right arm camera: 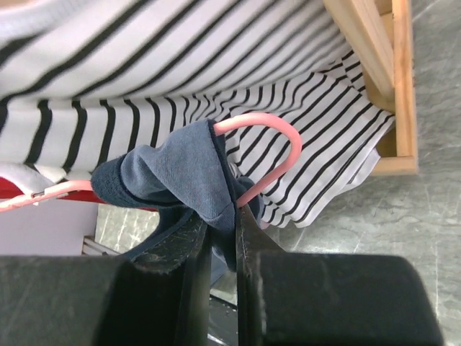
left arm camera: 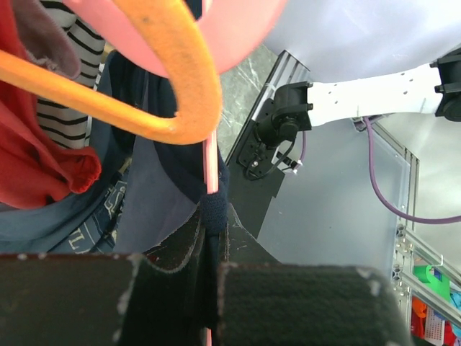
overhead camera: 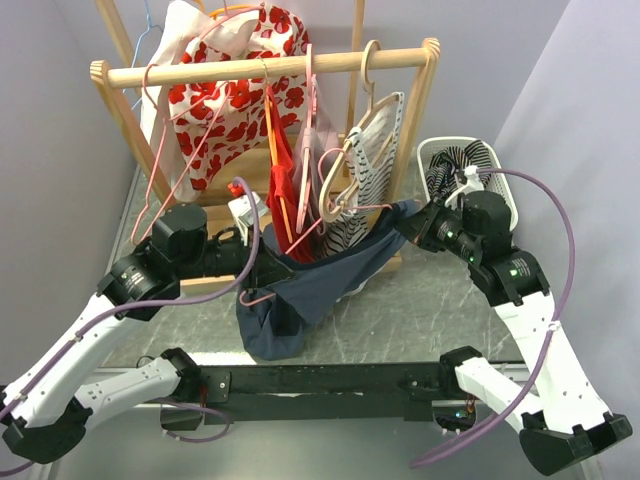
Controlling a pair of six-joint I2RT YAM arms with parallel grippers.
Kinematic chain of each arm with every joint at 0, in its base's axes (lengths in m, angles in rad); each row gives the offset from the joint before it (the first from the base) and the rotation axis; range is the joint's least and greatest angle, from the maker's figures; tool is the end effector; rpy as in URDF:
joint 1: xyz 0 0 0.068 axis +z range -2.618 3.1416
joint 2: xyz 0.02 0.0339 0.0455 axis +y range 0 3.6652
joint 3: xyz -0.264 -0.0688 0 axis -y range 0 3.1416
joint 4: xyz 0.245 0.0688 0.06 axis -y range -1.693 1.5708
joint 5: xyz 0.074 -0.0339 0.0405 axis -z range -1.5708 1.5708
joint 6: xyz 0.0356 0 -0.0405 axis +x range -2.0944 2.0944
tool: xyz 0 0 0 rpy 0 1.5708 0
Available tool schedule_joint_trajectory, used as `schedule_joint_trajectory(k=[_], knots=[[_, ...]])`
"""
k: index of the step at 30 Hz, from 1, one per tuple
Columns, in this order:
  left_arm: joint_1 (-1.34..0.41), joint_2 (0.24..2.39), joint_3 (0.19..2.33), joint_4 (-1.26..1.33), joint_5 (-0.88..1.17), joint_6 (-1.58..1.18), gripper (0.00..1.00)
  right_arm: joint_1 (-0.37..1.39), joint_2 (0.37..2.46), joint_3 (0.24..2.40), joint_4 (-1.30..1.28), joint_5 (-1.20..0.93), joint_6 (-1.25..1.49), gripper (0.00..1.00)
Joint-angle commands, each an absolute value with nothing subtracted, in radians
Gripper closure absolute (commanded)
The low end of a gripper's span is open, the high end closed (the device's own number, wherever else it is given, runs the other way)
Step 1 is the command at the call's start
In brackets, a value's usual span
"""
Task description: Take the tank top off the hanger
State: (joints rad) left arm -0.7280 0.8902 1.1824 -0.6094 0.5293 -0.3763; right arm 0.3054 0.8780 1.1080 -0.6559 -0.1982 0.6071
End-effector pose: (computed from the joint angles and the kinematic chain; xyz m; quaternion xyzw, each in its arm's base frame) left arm 0.1155 -0.1270 0.4140 0.2878 0.7428 -0.4773 0.3709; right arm 0.1652 0.0594 0.3859 0.0727 0.8350 0.3121 0.4473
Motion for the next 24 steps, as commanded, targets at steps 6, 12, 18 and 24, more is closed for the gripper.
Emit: schedule_joint_trajectory(k=[6,12,18,24], knots=[[-0.726,0.759,1.236,-0.606,0.698,-0.371,0.99,0.186,0.882,1.131,-0.750,-0.032,0.414,1.00],[-0.726,0.695,1.230,-0.581,0.749,-0.388,0.99,0.115,0.880,1.075,-0.741,-0.092,0.410,1.00],[-0.726,0.693,1.252,-0.623,0.765,-0.361,0.99,0.091,0.864,1.043,-0.743,-0.078,0.434,1.00],[-0.726,0.741,1.276,-0.791,0.703,-0.305,0.99,0.077,0.805,1.091,-0.724,-0.098,0.440,1.00]])
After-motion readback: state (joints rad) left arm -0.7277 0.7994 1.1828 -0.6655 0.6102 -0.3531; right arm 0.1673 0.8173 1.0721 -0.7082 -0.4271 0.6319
